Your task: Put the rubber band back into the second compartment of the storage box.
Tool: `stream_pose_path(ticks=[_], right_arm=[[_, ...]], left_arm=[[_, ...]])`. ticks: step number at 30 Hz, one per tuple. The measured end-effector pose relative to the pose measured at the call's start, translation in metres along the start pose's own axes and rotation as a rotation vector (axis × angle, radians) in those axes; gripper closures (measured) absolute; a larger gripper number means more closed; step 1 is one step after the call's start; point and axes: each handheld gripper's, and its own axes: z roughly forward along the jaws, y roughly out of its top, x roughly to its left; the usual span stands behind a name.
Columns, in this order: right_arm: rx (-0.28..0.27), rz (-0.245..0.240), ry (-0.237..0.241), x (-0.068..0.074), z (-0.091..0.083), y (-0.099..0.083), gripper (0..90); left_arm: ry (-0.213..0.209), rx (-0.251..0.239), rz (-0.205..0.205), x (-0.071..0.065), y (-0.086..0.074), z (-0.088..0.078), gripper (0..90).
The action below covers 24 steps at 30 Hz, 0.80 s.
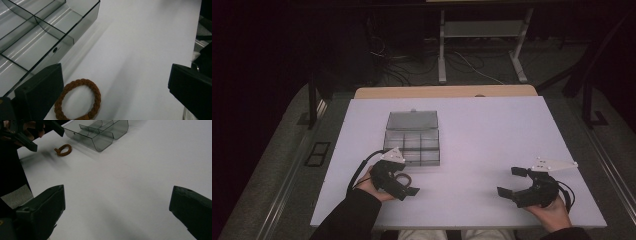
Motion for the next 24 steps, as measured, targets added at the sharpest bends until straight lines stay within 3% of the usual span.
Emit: stream_pose_path(ticks=[4,14,24], right_arm=[[0.001,-0.001,0.007,-0.0005,0.0003,-0.0003,0.0],[-0.001,-0.001,0.008,-0.0002,0.0007,-0.0006,0.0],[-0.008,0.012,0.015,-0.0006,-0.0001,-0.0007,0.0]], left_arm=[[-0.033,0.027,0.024,-0.0001,-0.0004,0.0027,0.0],[-0.033,0.119,0.066,0.0042,-0.0012,0.0087,0.0],[-0.055,0.179,0.098,0.0059,-0.0063,0.0097,3.3]])
